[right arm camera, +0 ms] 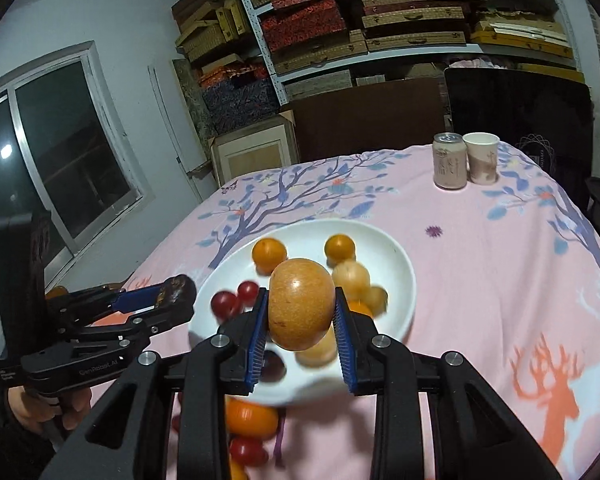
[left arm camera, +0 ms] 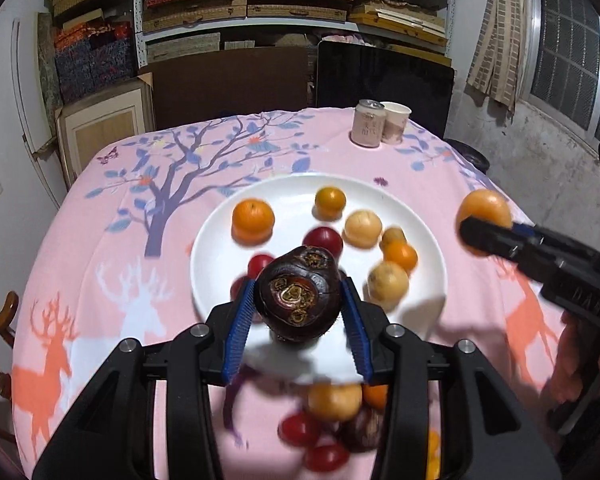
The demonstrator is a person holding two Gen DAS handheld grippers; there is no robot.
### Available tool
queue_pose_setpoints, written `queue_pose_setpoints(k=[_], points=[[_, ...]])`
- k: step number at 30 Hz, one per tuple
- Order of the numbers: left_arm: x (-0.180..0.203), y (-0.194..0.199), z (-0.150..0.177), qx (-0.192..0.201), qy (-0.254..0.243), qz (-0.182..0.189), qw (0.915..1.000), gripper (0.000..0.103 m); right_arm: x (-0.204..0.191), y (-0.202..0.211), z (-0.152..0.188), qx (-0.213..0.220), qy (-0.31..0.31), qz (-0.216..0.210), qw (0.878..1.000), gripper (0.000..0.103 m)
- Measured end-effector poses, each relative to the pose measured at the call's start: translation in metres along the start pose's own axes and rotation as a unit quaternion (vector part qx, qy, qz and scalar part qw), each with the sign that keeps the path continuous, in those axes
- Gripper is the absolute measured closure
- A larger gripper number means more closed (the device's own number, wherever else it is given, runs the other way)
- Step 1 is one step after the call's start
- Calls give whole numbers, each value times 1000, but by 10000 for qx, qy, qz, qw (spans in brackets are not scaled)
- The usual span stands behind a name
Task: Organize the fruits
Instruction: 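Carry both fruits onto the white plate and open both grippers, then grasp a red tomato with the left gripper while the right gripper grasps a yellow orange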
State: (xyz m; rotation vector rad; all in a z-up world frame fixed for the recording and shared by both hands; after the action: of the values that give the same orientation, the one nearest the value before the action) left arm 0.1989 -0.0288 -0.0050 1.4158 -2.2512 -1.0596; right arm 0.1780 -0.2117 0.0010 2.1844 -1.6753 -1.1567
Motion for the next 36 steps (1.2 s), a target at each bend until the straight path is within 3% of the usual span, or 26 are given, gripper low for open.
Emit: queue_pose_setpoints(k=[6,7,9,11,13,16,20,25,27,30,36], points=[[-12,-59,-28,-300,170,11,9994,60,3,-60,-14,-459,-280,263,9982,70],[-13,-67,-29,-385,201,17,9991,60,0,-66,-14,-484,-230,280,9982,59],[-13,-77,-26,-500,279,39,9984,60,-1,-68,-13,-473,-190,305,9982,53],[-14,-72,-23,-416,331,64,9986,49,2,-60,-10,-431,-238,181,9986,53],[-15,-59,-18,-241,359,-67,9990,29,6,-50,-7,-363,-317,107,9988,53],[-11,-35,0,-84,363,-67,9993,27,14,-33,1,-416,-405,-52,9983,51],[1,-6,37,-147,227,155,9995,26,18,-6,34,-613,-255,122,9977,44],[12,24,92,-208,143,211,9995,17,2,27,85,-1004,208,-181,9946,43],[11,26,110,-273,263,282,9989,16,-5,36,106,-1142,475,-178,9922,43],[4,17,135,-532,833,538,9937,16,-13,43,133,-1361,699,-129,9881,43],[8,23,138,-427,782,145,9959,16,-30,43,165,-1535,990,-112,9831,43]])
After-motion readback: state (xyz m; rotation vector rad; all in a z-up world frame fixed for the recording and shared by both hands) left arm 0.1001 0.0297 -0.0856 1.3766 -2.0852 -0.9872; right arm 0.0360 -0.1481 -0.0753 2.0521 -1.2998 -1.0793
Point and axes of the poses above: each gripper's, at about its wrist camera, not at the fingertips, and y roughly against the way its jaws point, x to its right, z to its underside, the point moved 2 cm from there along -y, roughly the way its jaws point, and after that the axes turned 14 degrees about -y, right-handed, at the moved point
